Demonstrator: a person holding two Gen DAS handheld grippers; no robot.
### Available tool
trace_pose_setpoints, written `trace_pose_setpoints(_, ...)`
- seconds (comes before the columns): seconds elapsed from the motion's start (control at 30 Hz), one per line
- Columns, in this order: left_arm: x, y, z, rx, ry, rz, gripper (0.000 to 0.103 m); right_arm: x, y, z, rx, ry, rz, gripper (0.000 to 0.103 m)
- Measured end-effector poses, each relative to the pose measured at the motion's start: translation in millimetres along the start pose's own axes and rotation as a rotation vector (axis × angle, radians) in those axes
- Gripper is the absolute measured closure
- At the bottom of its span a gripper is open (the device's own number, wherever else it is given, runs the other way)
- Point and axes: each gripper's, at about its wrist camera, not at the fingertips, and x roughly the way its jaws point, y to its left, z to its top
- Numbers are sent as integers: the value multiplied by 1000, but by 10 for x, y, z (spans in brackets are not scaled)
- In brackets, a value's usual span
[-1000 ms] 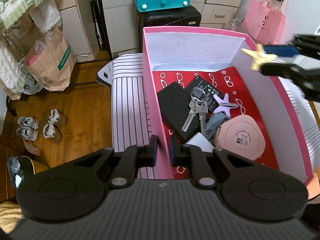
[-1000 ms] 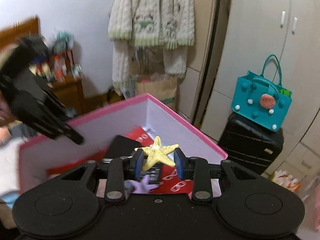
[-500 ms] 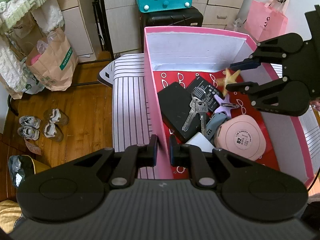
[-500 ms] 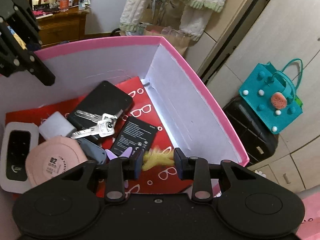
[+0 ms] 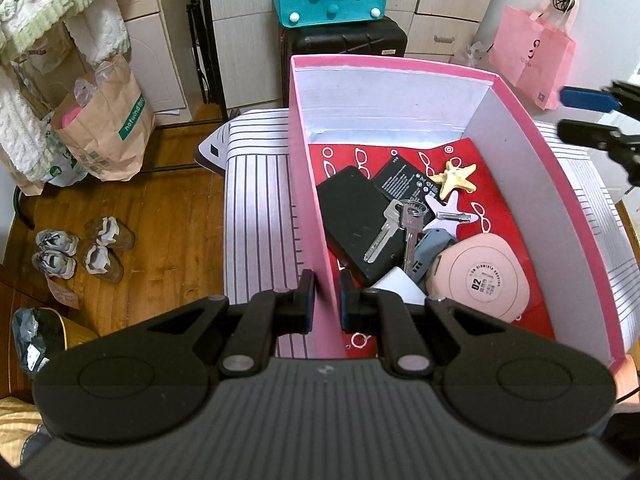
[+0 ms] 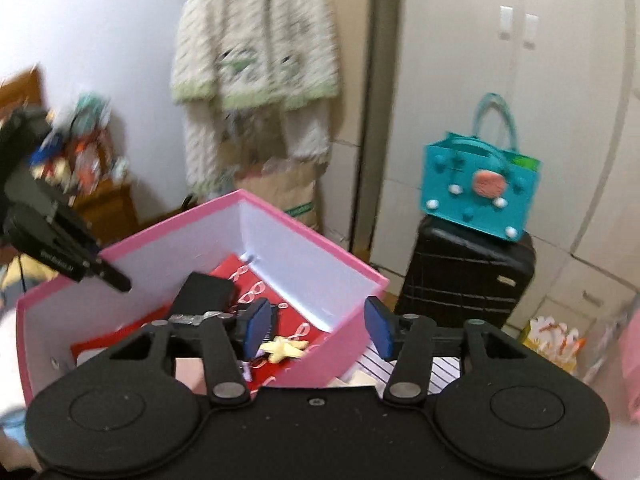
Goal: Organize rigid objects
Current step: 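Move the right gripper back and grasp the silver key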
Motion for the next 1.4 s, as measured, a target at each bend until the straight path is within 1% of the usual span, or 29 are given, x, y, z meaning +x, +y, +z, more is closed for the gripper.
trace_pose_setpoints(0.07, 3, 3, -1, -3, 0, 0, 92, -53, -116, -124, 50, -18, -24, 42)
trace_pose_setpoints(0.13, 4, 2, 0, -5, 0, 0, 92, -57, -239, -241, 101, -15, -54, 42)
trace_pose_setpoints(0.23, 3, 5, 1, -8, 0, 0, 92, -27, -418, -441, 184, 5, -61, 42)
trace_pose_setpoints(0.37, -1, 6, -2, -10, -1, 2, 92, 67, -564, -710, 239, 51, -92, 42)
trace_pose_setpoints(0.53, -3, 1, -6, -12, -1, 5, 92, 183, -656, -998, 315, 104, -46, 42)
trace_pose_setpoints(0.67, -5, 1, -7, -12, -1, 7, 92, 278, -599, -1148, 314, 147, -33, 43)
trace_pose_setpoints(0.77, -5, 3, -7, -13, -1, 6, 92, 328, -504, -1206, 283, 150, -38, 46)
trace_pose_setpoints(0.87, -7, 5, -9, -15, 0, 7, 92, 404, -427, -1227, 246, 141, -47, 51)
trace_pose_setpoints(0.97, -11, 7, -10, -15, 0, 9, 92, 475, -341, -1244, 159, 117, -110, 59)
trace_pose_setpoints(1.0, -11, 7, -10, -15, 0, 9, 92, 475, -346, -1240, 159, 109, -113, 69)
trace_pose_setpoints(1.03, -14, 8, -13, -15, 0, 10, 92, 468, -361, -1236, 171, 106, -111, 71)
trace_pose_setpoints(1.07, -15, 9, -14, -15, 0, 10, 92, 457, -379, -1233, 183, 110, -109, 76)
trace_pose_setpoints(1.13, -14, 7, -13, -15, -1, 9, 92, 416, -402, -1234, 196, 106, -114, 78)
trace_pose_setpoints(1.17, -14, 6, -13, -14, -2, 10, 92, 383, -411, -1239, 199, 98, -117, 83)
trace_pose_setpoints(1.23, -17, 9, -15, -14, -2, 10, 92, 321, -421, -1240, 208, 93, -118, 88)
trace_pose_setpoints(1.3, -13, 6, -13, -15, -1, 10, 92, 267, -423, -1239, 214, 91, -117, 96)
trace_pose_setpoints(1.4, -21, 9, -12, -14, -2, 11, 92, 226, -407, -1248, 218, 103, -119, 98)
